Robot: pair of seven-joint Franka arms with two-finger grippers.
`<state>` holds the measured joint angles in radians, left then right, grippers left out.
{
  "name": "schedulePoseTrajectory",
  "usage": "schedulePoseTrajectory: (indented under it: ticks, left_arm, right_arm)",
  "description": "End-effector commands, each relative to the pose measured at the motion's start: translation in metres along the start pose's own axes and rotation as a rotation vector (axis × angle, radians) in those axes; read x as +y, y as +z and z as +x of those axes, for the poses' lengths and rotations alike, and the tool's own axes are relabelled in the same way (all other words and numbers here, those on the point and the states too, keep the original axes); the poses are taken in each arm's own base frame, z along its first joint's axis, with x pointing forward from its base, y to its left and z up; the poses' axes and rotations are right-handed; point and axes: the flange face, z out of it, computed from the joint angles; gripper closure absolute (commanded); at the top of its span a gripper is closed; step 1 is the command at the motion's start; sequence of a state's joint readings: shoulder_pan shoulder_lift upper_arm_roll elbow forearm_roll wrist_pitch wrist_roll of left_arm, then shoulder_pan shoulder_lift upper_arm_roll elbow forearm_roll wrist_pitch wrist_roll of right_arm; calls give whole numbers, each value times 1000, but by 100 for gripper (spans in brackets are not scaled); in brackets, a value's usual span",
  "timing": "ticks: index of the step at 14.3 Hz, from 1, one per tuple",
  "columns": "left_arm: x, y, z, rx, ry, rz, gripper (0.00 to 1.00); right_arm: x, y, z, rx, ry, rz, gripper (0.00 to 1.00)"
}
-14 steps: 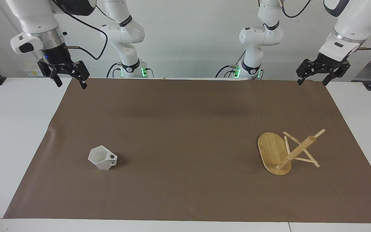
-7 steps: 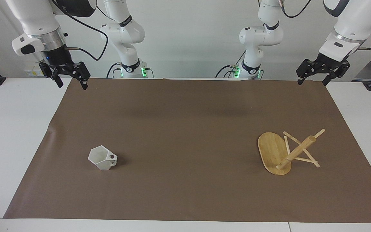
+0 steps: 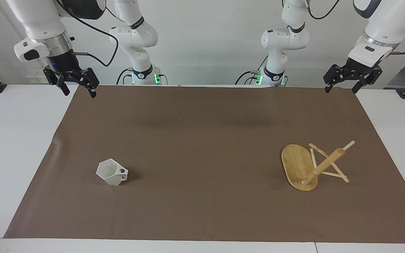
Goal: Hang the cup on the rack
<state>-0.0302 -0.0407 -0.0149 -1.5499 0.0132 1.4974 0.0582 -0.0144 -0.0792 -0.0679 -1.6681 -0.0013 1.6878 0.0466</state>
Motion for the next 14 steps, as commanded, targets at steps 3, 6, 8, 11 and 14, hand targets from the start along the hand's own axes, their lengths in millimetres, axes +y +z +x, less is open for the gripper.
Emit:
schedulePoseTrajectory:
  ticks: [3,6,8,11,14]
  left_arm:
    - [-3,-2,-5,3,3,-9,0]
    - [-3,-2,-5,2,3,-10,0]
    - [-3,-2,-5,3,3,-9,0]
    - [-3,-2,-5,2,3,-10,0]
    - [-3,-2,-5,1,3,-8,0]
  right_arm:
    - [5,0,-8,3,-20,13,0]
    - [5,0,-8,3,-23,13,0]
    - [5,0,-8,3,-26,13,0]
    - [4,1,-5,22,-35,13,0]
    - [3,13,-2,47,-64,13,0]
